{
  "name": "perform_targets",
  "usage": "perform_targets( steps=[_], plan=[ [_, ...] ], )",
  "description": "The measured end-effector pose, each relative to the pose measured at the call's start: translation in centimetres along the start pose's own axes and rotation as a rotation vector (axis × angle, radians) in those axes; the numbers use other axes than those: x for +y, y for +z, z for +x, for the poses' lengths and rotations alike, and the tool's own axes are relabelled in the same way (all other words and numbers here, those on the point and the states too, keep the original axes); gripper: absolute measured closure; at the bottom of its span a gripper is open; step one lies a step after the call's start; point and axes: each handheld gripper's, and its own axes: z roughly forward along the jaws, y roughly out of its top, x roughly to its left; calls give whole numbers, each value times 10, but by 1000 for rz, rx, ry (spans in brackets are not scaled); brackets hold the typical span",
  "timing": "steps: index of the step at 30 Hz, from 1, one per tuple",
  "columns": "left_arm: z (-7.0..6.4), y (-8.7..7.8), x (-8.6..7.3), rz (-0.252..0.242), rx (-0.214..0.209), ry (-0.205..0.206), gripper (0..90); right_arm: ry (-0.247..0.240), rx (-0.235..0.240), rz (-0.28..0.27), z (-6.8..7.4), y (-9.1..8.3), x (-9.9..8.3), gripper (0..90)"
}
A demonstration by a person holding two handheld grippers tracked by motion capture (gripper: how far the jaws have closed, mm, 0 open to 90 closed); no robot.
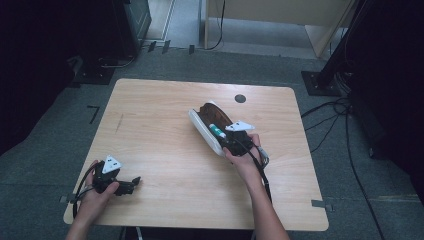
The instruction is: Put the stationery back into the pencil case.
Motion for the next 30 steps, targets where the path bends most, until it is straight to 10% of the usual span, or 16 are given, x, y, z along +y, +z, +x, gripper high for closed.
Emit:
perform_targets(
  steps=[20, 30],
  plan=[
    [0, 0, 0, 0, -6, 7, 0, 19, 18, 36, -2, 3, -3, 602],
    [0, 0, 0, 0, -7, 9, 0, 21, 38, -15, -6, -8, -1, 747]
  ],
)
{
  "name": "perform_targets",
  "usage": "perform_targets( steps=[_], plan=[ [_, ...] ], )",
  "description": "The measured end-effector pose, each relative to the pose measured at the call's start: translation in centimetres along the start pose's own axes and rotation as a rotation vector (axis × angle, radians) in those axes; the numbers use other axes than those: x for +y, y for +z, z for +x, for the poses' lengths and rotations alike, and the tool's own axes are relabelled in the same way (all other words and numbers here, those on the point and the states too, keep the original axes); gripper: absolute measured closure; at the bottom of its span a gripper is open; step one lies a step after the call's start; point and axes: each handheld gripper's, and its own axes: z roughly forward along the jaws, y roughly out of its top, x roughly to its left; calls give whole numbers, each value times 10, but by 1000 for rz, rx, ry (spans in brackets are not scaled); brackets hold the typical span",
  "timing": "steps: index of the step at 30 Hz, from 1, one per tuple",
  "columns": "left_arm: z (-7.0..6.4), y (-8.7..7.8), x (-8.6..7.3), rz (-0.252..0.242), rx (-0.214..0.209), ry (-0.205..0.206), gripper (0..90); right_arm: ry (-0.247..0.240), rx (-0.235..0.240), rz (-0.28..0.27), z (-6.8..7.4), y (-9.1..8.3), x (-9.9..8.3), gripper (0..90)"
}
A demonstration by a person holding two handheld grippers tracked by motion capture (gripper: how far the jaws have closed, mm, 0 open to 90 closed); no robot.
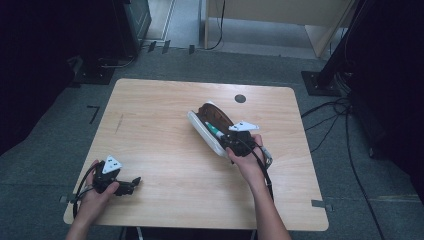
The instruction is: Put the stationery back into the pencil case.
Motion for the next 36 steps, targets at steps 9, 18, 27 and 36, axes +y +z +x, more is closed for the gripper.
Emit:
perform_targets(
  steps=[9, 18, 27, 36],
  plan=[
    [0, 0, 0, 0, -1, 1, 0, -5, 10, -67, 1, -20, 8, 858],
    [0, 0, 0, 0, -4, 2, 0, -21, 30, -133, 5, -46, 17, 900],
    [0, 0, 0, -1, -5, 2, 0, 1, 50, -213, 1, -75, 17, 359],
    [0, 0, 0, 0, -5, 4, 0, 24, 6, -208, -6, -100, 1, 0]
  ],
)
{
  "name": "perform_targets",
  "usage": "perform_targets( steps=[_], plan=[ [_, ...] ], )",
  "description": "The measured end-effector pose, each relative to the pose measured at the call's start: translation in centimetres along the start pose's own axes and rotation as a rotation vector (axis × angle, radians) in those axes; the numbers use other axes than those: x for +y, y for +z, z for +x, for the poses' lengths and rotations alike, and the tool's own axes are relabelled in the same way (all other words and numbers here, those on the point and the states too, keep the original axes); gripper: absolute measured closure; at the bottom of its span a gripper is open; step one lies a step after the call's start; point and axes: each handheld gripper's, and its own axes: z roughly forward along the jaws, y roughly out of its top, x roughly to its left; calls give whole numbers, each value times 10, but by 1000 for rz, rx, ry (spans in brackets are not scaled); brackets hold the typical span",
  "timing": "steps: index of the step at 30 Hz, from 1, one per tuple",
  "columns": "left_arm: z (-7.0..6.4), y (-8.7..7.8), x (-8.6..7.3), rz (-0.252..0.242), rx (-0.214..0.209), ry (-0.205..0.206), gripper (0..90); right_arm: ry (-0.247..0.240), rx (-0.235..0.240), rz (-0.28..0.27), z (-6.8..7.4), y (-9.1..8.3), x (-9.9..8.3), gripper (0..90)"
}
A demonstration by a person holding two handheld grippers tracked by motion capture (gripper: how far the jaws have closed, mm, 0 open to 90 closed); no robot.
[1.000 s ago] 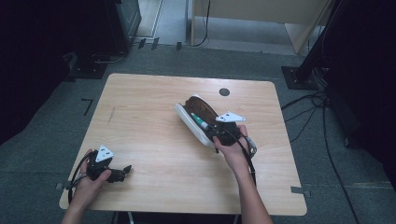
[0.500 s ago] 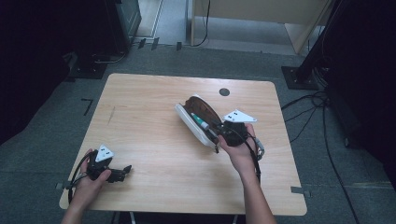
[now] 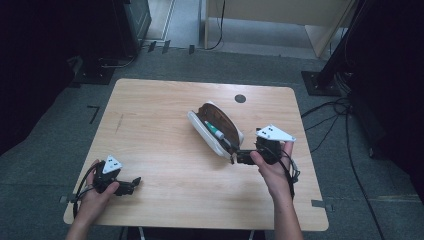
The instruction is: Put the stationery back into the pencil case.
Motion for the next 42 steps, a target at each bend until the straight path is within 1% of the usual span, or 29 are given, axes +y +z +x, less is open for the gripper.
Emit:
perform_targets(
  steps=[8, 14, 21, 28, 38, 41, 42],
  plan=[
    [0, 0, 0, 1, 0, 1, 0, 38, -49, 25, -22, -13, -22, 0],
    [0, 0, 0, 1, 0, 1, 0, 68, -87, 45, -35, -22, -39, 0],
    [0, 0, 0, 1, 1, 2, 0, 91, -118, 68, -49, -32, -56, 0],
    [0, 0, 0, 2, 2, 2, 0, 102, -140, 83, -62, -41, -74, 0],
    [0, 0, 0, 2, 2, 2, 0, 147, -187, 118, -81, -53, -105, 0],
    [0, 0, 0, 2, 2, 1, 0, 173, -202, 132, -87, -58, -115, 0],
    [0, 0, 0, 2, 3, 1, 0, 173, -207, 136, -89, -59, -118, 0]
  ],
)
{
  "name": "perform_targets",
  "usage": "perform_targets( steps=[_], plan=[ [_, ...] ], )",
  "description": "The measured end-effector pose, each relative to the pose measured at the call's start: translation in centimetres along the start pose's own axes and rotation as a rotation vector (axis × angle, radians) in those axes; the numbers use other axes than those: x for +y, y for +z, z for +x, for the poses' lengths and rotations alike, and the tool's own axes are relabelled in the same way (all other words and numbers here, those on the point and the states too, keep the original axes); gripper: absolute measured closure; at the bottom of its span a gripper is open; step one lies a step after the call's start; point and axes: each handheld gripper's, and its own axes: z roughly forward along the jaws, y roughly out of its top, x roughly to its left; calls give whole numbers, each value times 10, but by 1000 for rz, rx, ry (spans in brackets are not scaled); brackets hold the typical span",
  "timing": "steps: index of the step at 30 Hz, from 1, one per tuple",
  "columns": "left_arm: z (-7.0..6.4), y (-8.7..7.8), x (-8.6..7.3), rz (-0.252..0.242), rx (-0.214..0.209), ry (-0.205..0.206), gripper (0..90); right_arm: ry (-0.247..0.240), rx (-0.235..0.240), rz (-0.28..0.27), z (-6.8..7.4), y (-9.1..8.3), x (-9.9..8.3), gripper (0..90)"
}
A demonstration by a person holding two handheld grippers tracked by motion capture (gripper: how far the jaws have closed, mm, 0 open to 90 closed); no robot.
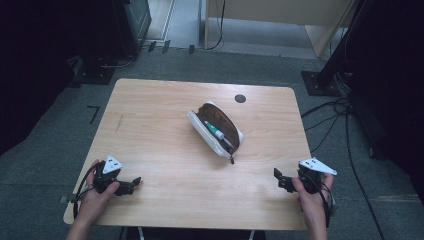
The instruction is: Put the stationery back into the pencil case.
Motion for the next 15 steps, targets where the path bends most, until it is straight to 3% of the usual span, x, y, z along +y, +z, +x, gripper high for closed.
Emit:
perform_targets(
  steps=[15],
  plan=[
    [0, 0, 0, 0, 0, 0, 0, 65, -74, 80, -35, -1, -39, 0]
  ],
)
